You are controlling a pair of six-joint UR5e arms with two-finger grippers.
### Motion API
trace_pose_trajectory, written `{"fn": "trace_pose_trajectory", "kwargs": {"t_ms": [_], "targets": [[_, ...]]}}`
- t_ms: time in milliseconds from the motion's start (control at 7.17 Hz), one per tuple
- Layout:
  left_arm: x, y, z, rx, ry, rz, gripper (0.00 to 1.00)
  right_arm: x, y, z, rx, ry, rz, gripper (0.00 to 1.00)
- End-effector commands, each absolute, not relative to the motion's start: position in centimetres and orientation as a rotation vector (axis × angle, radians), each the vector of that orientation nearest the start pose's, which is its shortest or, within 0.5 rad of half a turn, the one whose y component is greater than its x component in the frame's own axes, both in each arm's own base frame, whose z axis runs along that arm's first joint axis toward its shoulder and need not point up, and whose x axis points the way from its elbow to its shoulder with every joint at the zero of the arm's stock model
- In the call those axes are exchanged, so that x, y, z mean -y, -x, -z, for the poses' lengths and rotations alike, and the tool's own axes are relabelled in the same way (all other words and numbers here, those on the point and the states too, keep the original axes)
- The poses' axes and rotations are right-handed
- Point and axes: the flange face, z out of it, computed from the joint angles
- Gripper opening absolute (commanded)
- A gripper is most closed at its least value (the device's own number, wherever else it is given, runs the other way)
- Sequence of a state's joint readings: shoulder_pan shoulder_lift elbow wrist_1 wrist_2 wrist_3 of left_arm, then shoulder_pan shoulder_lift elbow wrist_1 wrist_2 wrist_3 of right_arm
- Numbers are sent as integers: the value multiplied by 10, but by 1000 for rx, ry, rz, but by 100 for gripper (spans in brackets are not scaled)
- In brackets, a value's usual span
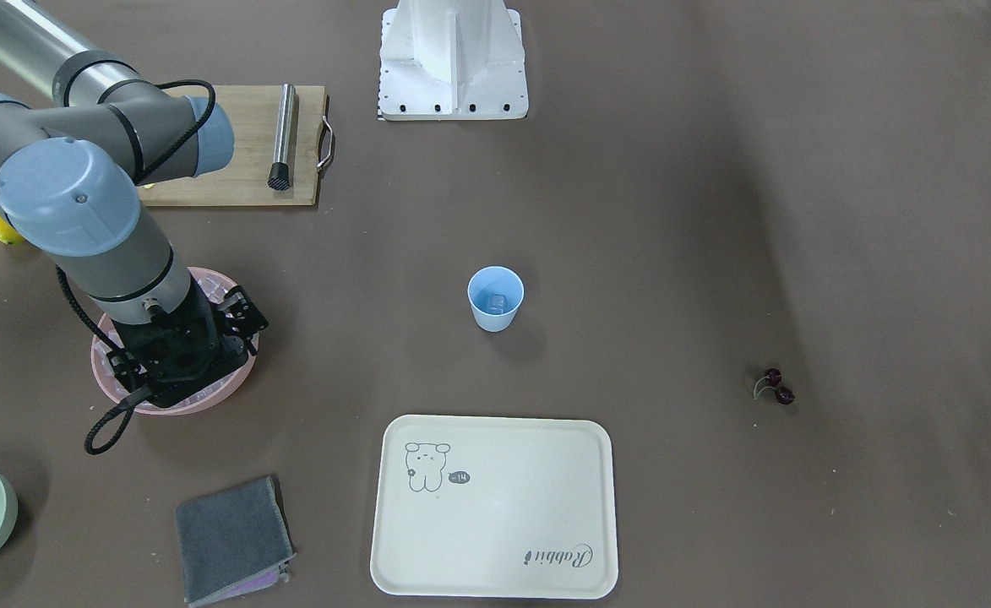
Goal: Put ice and cherries in cup
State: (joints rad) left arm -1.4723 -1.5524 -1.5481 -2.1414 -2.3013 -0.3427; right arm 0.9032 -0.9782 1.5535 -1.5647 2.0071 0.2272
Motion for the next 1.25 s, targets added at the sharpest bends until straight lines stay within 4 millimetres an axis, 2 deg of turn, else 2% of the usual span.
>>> {"fn": "trace_pose_trajectory", "kwargs": {"t_ms": [0, 139, 279, 418, 697, 837, 1116], "targets": [[511, 16, -619, -803, -334, 34, 98, 588, 373, -348, 537, -364, 589, 95], [510, 16, -620, -803, -332, 36, 98, 566, 369, -366, 534, -351, 602, 95], [510, 16, -620, -803, -333, 34, 98, 552, 359, -372, 536, -355, 607, 95], [511, 16, -620, -801, -333, 35, 98, 542, 368, -380, 523, -346, 621, 95], [511, 15, -620, -802, -332, 32, 98, 534, 388, -374, 521, -351, 643, 94], [512, 14, -620, -802, -332, 31, 98, 536, 395, -382, 506, -339, 656, 94], [513, 14, -619, -802, -332, 31, 98, 539, 394, -383, 503, -338, 653, 91]]}}
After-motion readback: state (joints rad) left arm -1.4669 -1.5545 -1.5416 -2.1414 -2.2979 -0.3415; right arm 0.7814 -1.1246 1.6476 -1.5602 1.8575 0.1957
